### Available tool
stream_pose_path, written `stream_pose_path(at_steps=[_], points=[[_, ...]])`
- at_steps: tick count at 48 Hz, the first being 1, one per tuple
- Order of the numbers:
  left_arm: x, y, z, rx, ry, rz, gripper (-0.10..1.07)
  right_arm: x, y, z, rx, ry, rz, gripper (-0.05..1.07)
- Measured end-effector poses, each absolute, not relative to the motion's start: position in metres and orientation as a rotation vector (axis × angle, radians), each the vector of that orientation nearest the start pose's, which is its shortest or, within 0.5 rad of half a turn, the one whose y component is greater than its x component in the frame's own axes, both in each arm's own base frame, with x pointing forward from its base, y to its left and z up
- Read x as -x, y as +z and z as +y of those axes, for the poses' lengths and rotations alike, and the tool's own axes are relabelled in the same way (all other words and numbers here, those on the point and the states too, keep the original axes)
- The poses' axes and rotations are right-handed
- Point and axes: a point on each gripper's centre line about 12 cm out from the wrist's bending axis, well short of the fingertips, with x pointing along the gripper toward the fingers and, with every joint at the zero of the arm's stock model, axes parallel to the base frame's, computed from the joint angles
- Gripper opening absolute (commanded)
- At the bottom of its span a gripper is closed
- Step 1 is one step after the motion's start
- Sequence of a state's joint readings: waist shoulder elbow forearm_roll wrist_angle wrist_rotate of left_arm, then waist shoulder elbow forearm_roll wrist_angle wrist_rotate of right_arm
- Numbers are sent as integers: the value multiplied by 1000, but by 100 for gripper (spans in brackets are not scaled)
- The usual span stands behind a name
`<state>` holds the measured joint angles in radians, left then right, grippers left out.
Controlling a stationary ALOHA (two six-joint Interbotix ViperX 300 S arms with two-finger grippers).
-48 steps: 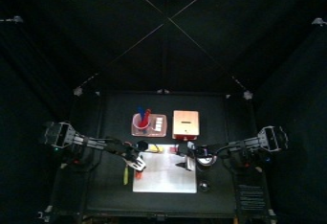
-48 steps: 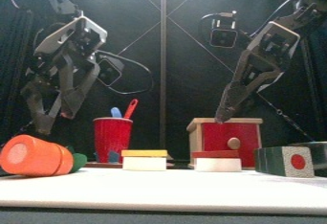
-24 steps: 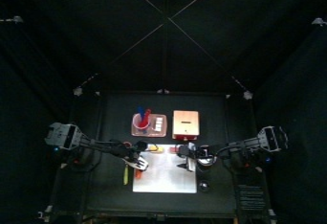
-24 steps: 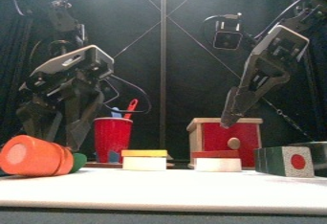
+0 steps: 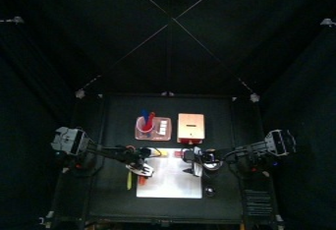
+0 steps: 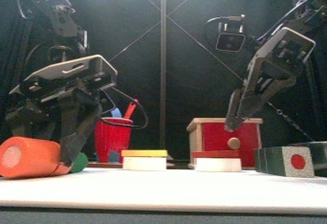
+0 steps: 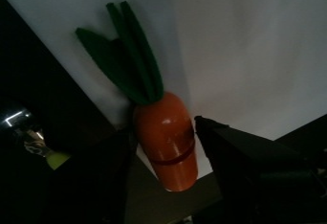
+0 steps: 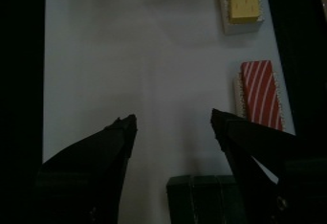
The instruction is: Move the carrot to the middle of the cutting board
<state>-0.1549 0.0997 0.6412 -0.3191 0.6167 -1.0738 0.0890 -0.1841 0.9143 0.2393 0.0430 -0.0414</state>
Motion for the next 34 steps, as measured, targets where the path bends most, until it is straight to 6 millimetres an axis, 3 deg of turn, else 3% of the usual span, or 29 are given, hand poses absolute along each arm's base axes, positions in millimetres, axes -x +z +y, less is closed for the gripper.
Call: stream_pose_path(at_steps=[15,29,34], points=[[-331,104,-76,1149,685,1338,85,-307,147,29,-149,19,787,95],[-331,104,-77,1144,708,1353,59,-306,147,29,-147,21,789,94],[-335,107,-78,1145,698,1339,56,-306,147,29,-147,21,790,95]])
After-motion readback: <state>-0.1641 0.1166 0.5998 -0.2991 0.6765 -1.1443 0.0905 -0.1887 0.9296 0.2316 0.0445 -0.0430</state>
